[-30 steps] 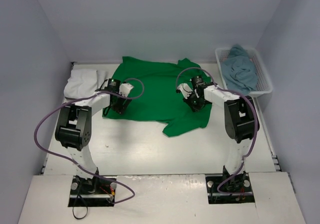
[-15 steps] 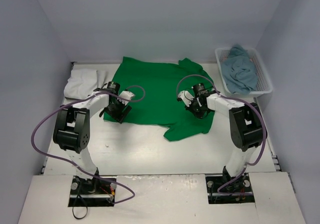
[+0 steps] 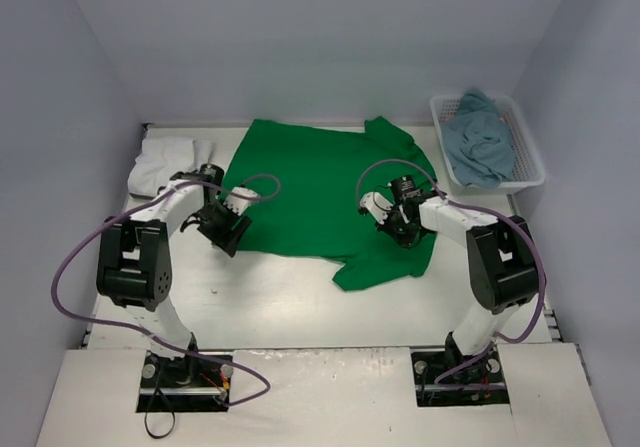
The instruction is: Fold and stack the t-shirts
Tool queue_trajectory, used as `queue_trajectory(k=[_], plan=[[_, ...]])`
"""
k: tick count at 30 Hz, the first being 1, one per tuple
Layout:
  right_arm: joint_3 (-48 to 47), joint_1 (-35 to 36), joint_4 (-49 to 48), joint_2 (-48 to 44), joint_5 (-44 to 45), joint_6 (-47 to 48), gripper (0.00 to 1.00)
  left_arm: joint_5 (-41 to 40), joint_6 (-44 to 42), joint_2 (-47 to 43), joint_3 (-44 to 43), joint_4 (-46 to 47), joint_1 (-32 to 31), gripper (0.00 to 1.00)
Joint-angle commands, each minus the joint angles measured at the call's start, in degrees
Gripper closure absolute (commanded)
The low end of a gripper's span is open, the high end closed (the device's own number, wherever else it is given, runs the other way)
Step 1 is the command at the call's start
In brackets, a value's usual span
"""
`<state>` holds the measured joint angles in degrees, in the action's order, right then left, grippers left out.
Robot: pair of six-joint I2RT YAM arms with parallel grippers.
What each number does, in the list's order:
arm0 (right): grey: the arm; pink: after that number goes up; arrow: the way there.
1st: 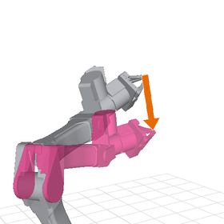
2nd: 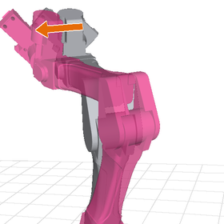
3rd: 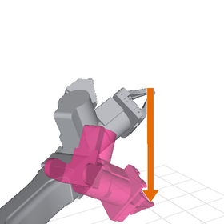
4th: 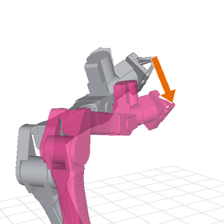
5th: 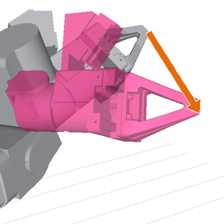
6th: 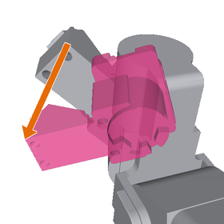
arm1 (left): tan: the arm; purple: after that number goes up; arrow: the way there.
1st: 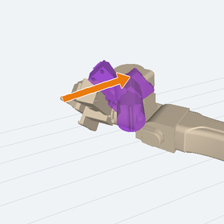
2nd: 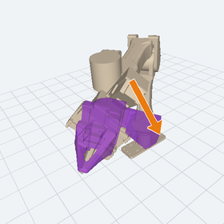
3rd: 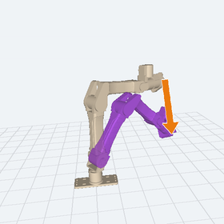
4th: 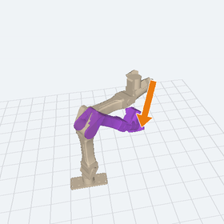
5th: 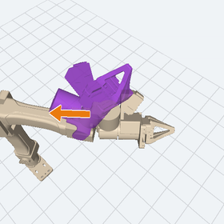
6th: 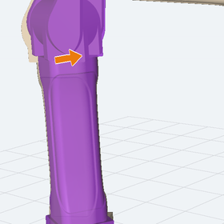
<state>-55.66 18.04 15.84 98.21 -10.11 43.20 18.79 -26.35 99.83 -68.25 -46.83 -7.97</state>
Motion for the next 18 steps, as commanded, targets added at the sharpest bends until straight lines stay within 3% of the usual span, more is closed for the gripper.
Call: queue_trajectory(k=[1, 4, 8, 12, 16, 18], plan=[[4.1, 0.1, 8.9, 0.1, 0.9, 0.4, 1.0, 4.7, 0.4, -5.8, -5.5, -2.6, 3.1, 0.46], [5.2, 0.0, 9.0, -1.1, 0.8, 0.9, 1.0, 5.5, 1.9, -6.8, -7.9, -1.6, 4.5, 0.46], [4.3, 0.1, 9.1, -0.6, 0.0, -0.2, 1.0, 5.7, 6.6, -7.2, -7.8, 6.6, 4.9, 0.46], [3.2, 0.3, 9.1, -0.6, -0.1, -1.0, 1.0, 7.8, 8.9, -2.2, -8.9, 11.8, 4.8, 0.48], [2.6, 0.5, 9.3, -1.3, 0.0, -1.4, 1.0, 10.5, 9.6, 6.5, -12.3, 9.5, 4.8, 0.68], [2.5, 0.5, 9.3, -1.2, -0.2, -1.5, 1.0, 11.4, 9.8, 8.4, -12.7, 9.6, 4.6, 0.73]])
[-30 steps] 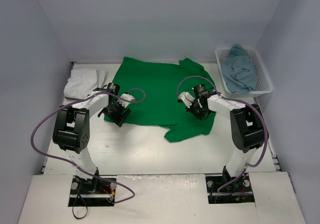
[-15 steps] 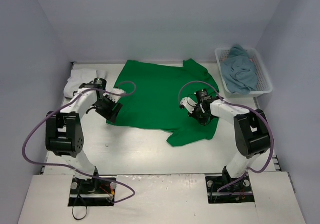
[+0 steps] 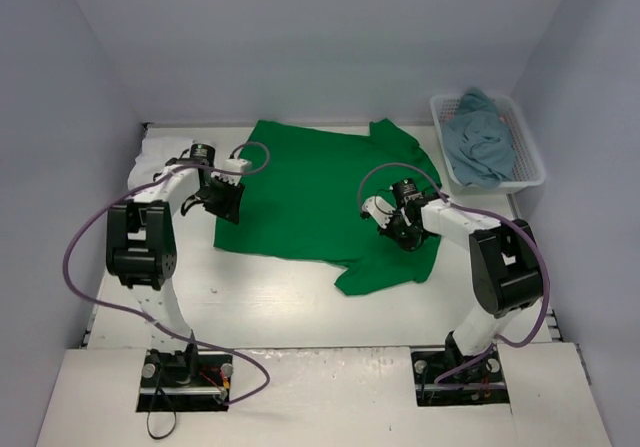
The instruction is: Fold and stack the t-shirts
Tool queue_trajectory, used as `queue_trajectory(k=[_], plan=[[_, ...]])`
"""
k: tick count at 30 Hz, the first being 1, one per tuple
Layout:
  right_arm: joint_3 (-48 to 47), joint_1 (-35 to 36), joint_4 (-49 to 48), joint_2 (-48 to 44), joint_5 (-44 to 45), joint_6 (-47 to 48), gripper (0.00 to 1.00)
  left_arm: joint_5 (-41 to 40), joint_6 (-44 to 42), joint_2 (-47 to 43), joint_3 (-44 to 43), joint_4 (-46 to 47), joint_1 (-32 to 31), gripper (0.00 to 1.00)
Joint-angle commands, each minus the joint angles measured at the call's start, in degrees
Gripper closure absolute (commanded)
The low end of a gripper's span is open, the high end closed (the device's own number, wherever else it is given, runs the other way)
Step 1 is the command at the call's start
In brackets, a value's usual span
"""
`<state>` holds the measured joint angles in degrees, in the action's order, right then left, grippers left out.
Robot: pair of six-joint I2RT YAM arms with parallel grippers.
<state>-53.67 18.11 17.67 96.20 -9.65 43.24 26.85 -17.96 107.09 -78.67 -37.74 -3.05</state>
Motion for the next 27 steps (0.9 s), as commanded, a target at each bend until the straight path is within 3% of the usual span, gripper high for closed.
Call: queue_trajectory(k=[1, 10, 22, 26, 27], plan=[[0.3, 0.4, 7.6, 1.1, -0.6, -1.5, 1.0, 3.6, 1.5, 2.8, -2.8, 0.5, -0.4, 0.77], [0.6, 0.7, 7.6, 0.4, -0.8, -1.4, 1.0, -2.4, 0.9, 7.0, -2.0, -0.8, -2.7, 0.89], [0.7, 0.7, 7.8, -0.6, -1.0, -1.2, 0.99, -15.9, -5.9, 3.5, 2.0, -15.9, -4.1, 0.9], [0.0, 0.7, 7.7, -0.4, -1.0, -2.3, 0.84, -18.5, -6.2, 3.7, 4.0, -16.5, -3.1, 0.9], [-0.2, 0.7, 7.7, -1.3, -0.8, -2.9, 0.74, -19.4, -5.4, 3.7, 4.3, -14.8, -2.8, 0.9]])
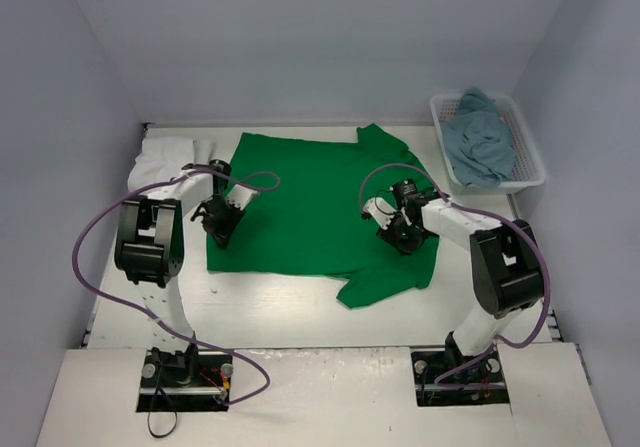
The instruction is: Fold and stack the t-shirts
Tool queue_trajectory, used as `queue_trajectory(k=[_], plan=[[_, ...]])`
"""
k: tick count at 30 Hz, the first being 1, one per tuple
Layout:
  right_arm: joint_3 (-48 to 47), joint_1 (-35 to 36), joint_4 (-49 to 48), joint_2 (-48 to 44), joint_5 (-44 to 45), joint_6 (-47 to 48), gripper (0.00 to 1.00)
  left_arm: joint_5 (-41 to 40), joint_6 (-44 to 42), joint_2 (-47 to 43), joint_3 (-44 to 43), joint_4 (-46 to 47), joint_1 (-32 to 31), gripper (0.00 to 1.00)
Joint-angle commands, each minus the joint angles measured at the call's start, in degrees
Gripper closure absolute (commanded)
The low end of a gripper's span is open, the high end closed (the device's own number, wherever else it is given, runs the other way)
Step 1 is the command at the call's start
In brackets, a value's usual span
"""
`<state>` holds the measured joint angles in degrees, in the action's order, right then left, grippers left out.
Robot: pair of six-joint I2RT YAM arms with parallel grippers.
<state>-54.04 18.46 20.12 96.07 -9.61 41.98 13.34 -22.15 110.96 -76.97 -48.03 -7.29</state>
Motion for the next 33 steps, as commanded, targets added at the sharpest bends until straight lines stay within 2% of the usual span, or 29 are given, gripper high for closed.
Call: queue_trajectory(k=[1, 9, 14, 17, 18, 19, 21, 22, 24, 25, 26, 27, 33], plan=[[-0.1, 0.2, 5.2, -1.8, -0.9, -2.1, 0.71, -6.0, -0.9, -0.3, 3.1, -3.8, 2.1, 0.9], [-4.0, -0.5, 4.8, -15.0, -2.6, -6.1, 0.61, -6.1, 0.7, -1.4, 5.3, -1.2, 3.2, 0.9], [-4.0, 0.3, 6.4, -22.0, -4.6, -6.9, 0.61, -3.4, 2.5, -3.9, 5.5, -0.8, 3.2, 0.9], [-1.4, 3.5, 7.0, -25.4, -4.7, -8.0, 0.61, -2.0, 3.3, -6.4, 3.8, -1.6, 3.2, 0.75], [-0.3, 5.2, 7.2, -26.5, -4.7, -8.4, 0.6, -1.0, 3.4, -8.1, 3.0, -1.7, 3.2, 0.63], [2.5, 10.2, 7.2, -27.0, -3.1, -8.8, 0.61, -0.5, 3.4, -9.1, 2.5, -1.9, 3.2, 0.56], [5.5, 16.3, 7.3, -27.8, -0.3, -9.2, 0.6, 1.1, 3.6, -12.5, 1.6, -2.4, 3.2, 0.5], [7.2, 20.3, 7.2, -27.9, 1.7, -8.8, 0.6, 1.9, 3.5, -13.7, 1.4, -2.5, 3.2, 0.49], [6.1, 22.0, 7.7, -27.9, 0.8, -8.6, 0.6, 3.7, 3.8, -17.7, 1.1, -2.2, 3.3, 0.49], [6.0, 26.3, 8.3, -28.2, 2.6, -8.0, 0.6, 4.3, 4.0, -19.0, 1.1, -1.7, 3.3, 0.48], [6.1, 28.8, 8.3, -28.8, 4.3, -7.3, 0.54, 5.0, 4.0, -21.8, 0.9, -1.6, 3.3, 0.48], [6.2, 31.0, 8.4, -28.5, 5.8, -6.6, 0.53, 5.5, 4.2, -23.2, 0.9, -1.5, 3.4, 0.48], [7.9, 46.5, 8.4, -23.5, 9.3, -9.5, 0.53, 3.9, 5.1, -31.1, 1.0, -1.0, 3.7, 0.45]])
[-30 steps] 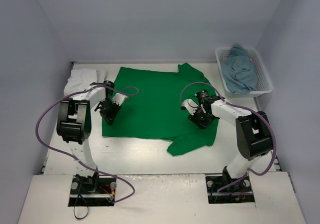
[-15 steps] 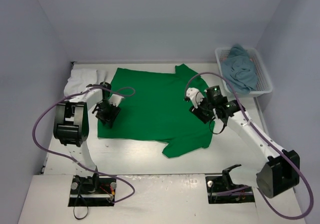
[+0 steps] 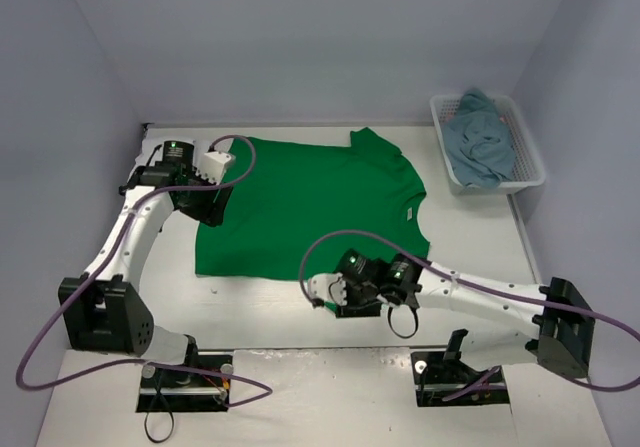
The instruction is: Fold and stack the t-shirts
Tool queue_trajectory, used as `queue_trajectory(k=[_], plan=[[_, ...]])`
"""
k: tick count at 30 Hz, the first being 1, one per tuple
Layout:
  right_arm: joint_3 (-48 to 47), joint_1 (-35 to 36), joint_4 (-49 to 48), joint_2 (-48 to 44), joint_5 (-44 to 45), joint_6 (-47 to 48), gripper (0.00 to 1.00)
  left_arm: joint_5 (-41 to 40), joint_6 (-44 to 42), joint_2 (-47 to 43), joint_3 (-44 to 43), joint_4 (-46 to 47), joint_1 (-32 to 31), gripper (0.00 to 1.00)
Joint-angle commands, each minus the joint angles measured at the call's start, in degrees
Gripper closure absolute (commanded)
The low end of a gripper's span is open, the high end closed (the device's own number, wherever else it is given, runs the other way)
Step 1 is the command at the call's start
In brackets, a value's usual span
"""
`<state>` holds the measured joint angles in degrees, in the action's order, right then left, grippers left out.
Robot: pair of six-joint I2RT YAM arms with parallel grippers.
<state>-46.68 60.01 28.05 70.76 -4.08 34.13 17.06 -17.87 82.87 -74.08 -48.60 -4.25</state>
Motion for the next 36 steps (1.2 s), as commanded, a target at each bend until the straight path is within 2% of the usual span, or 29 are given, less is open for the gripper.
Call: queue_trajectory(k=[1, 14, 19, 27, 36], plan=[[0.8, 6.4, 0.4, 2.4, 4.2, -1.7, 0.53, -0.4, 0.8, -3.5, -1.2, -0.5, 0.8, 0.44], [4.2, 8.7, 0.2, 10.8, 5.6, 1.4, 0.53, -1.2, 1.1, -4.6, 1.5, -0.7, 1.3, 0.44], [4.1, 8.2, -0.1, 13.0, 4.7, 2.0, 0.64, -0.6, 1.2, -3.5, 1.3, -0.8, 1.3, 0.44], [3.3, 7.8, -0.7, 16.6, 4.6, 2.4, 0.65, 0.2, 1.1, -3.3, 2.5, -0.3, 1.3, 0.44], [0.1, 7.1, -0.9, 14.7, 6.9, 1.7, 0.66, 0.3, 1.2, -3.5, 1.9, -0.1, 1.4, 0.44]])
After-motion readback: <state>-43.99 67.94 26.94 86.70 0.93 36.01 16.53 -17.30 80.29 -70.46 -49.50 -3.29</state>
